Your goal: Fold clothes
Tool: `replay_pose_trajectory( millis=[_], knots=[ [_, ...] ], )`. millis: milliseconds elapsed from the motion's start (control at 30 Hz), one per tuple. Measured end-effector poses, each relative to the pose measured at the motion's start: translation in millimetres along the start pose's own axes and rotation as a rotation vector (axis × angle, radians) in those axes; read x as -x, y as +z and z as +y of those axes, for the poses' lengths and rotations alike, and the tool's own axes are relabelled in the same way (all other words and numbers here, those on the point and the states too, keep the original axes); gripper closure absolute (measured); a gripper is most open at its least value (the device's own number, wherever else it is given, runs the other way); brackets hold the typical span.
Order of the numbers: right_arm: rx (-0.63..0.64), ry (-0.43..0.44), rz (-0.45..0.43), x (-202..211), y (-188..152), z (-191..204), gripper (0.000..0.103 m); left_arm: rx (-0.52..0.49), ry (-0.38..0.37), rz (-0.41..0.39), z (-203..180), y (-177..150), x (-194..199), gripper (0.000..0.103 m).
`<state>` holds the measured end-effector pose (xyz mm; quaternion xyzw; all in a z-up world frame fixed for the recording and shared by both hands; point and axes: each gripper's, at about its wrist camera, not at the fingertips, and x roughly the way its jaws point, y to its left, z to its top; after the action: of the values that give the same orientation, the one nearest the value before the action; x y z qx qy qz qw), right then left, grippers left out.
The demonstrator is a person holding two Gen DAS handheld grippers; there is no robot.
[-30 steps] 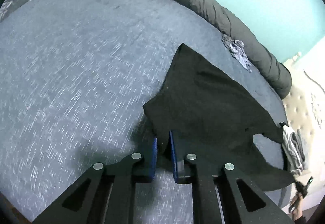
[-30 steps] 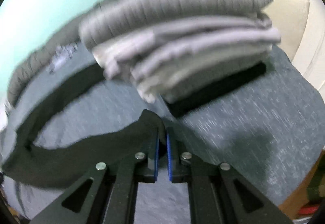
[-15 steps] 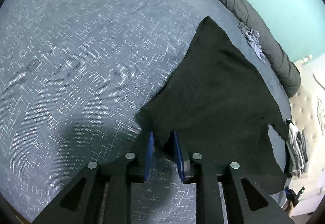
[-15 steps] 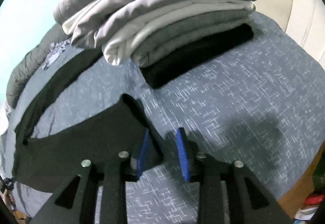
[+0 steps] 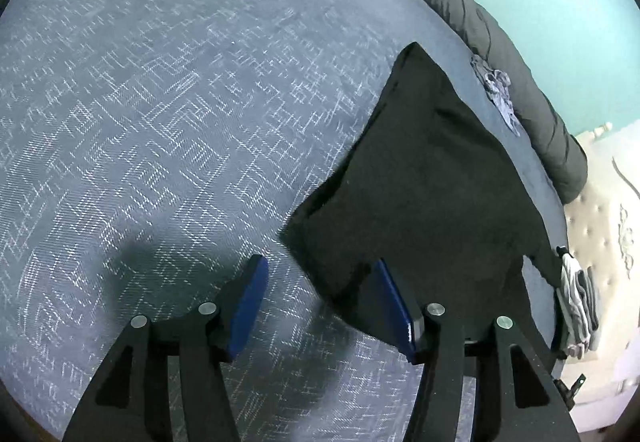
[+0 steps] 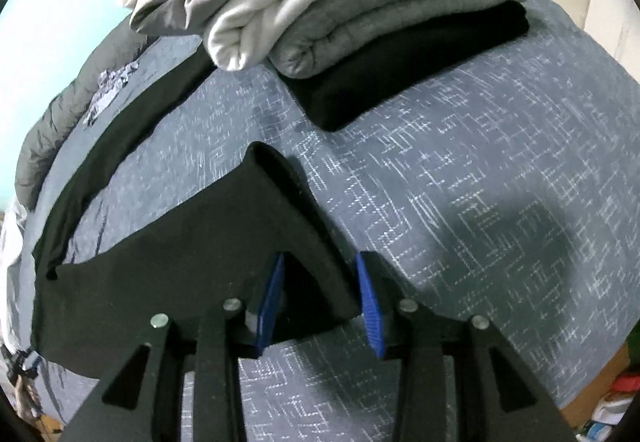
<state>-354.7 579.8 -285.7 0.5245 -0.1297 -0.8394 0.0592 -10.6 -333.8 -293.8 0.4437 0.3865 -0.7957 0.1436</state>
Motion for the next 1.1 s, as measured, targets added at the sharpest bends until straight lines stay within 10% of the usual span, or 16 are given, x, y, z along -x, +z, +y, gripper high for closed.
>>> replay_pose_trajectory(
  millis=[833, 1100],
  knots=[
    [0.002, -0.02, -0.033, 20.1, -9.2, 1.4, 0.066, -0.003, -0.04, -0.025, 0.8, 0.5, -5.7, 0.044],
    [-0.029, -0.005, -0.046, 28.8, -16.5, 0.2, 0.066, -0.012, -0.052, -0.017, -2.9, -2.4, -9.3, 0.07]
  ],
)
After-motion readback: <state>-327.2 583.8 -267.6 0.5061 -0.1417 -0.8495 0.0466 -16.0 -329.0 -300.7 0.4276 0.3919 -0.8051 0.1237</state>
